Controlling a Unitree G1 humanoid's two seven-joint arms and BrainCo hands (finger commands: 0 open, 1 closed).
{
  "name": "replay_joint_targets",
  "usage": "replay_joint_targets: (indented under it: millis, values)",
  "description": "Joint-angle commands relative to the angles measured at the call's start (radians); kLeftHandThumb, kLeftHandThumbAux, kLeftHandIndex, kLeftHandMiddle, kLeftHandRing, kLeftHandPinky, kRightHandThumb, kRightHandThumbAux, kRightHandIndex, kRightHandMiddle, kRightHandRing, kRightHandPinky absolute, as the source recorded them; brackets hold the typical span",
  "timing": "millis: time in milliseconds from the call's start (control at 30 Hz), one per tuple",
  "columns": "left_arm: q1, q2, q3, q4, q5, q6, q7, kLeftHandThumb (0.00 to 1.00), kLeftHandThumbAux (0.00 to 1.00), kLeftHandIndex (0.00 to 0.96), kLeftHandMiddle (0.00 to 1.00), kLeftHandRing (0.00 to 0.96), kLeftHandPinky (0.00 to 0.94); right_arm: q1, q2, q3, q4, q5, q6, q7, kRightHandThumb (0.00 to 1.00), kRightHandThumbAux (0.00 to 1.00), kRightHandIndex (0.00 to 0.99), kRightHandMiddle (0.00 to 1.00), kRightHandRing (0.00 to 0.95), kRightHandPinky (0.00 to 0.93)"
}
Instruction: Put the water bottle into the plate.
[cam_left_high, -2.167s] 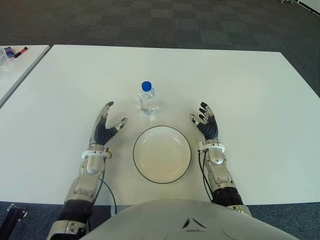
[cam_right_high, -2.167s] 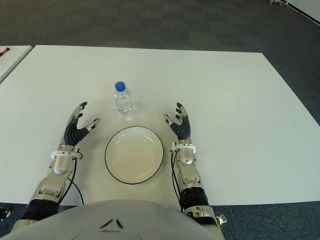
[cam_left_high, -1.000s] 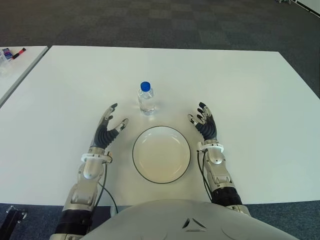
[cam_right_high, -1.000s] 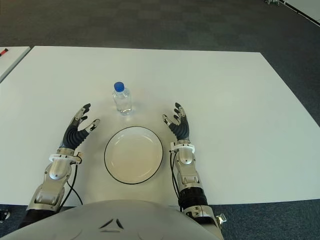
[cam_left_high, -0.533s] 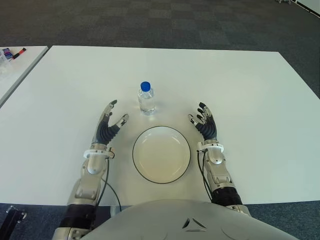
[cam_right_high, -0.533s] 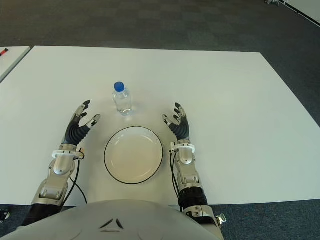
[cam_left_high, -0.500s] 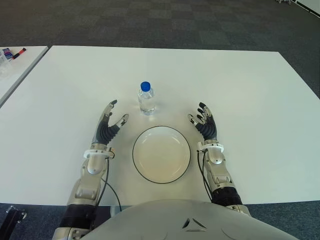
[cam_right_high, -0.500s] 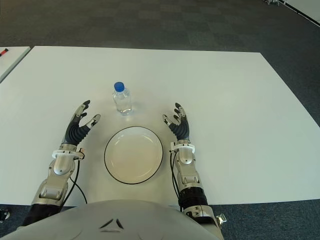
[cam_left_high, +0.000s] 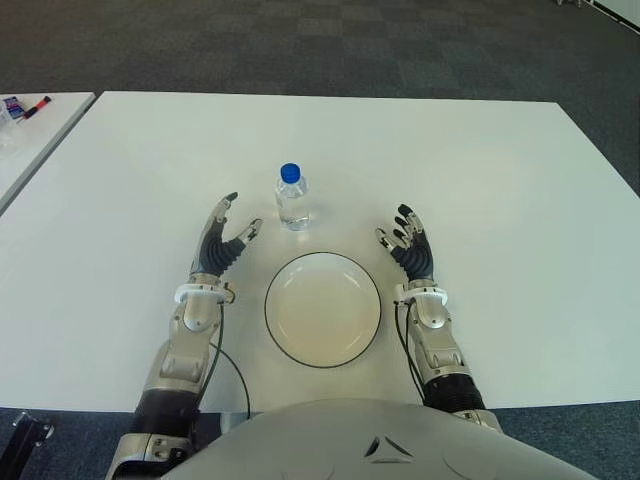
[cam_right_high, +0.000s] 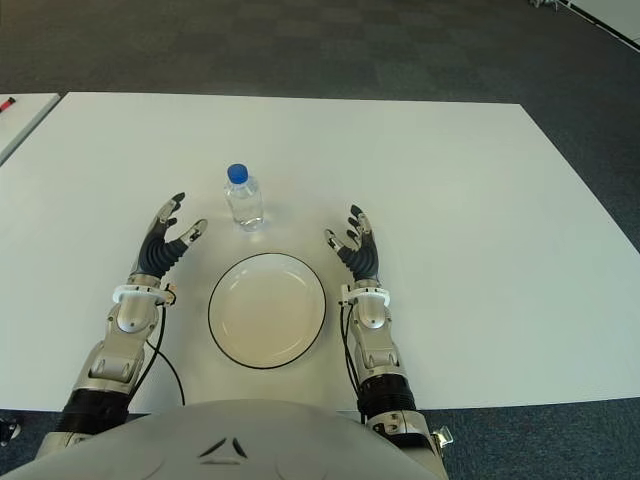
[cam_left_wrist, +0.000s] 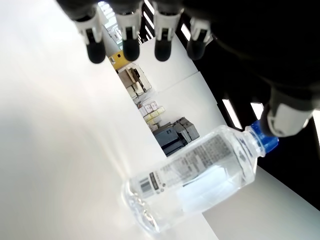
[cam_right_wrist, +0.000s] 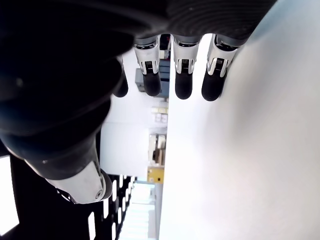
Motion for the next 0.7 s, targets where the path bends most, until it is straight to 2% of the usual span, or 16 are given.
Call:
replay_joint_targets:
  millis: [33, 233, 433, 700]
  values:
    - [-0.061, -0.015, -0.013, 0.074, 0.006, 0.014, 0.016, 0.322, 0.472, 0.0, 0.0, 0.0, 0.0, 0.009, 0.0, 0.003, 0.016, 0.006, 0.023, 0.013, 0.314, 0.756, 0.081, 0.095, 0.095, 0.132]
    - [-0.108, -0.038, -0.012, 0.148, -0.059, -0.042, -0.01, 0.38, 0.529, 0.0, 0.0, 0.0, 0.0, 0.011, 0.0, 0.001, 0.019, 0.008, 0.016, 0.014, 0.315, 0.758, 0.08, 0.094, 0.094, 0.13]
    - [-0.137, -0.032, -0.023, 0.195, -0.06, -0.093, -0.002, 0.417, 0.556, 0.0, 0.015, 0.0, 0.0, 0.012, 0.003, -0.001, 0.019, 0.007, 0.012, 0.009, 0.324, 0.764, 0.087, 0.096, 0.094, 0.13]
    - [-0.151, -0.025, -0.048, 0.193, -0.046, -0.099, -0.01, 0.466, 0.561, 0.0, 0.014, 0.0, 0.014, 0.012, 0.002, -0.001, 0.02, 0.008, 0.014, 0.012, 0.329, 0.767, 0.086, 0.097, 0.095, 0.132]
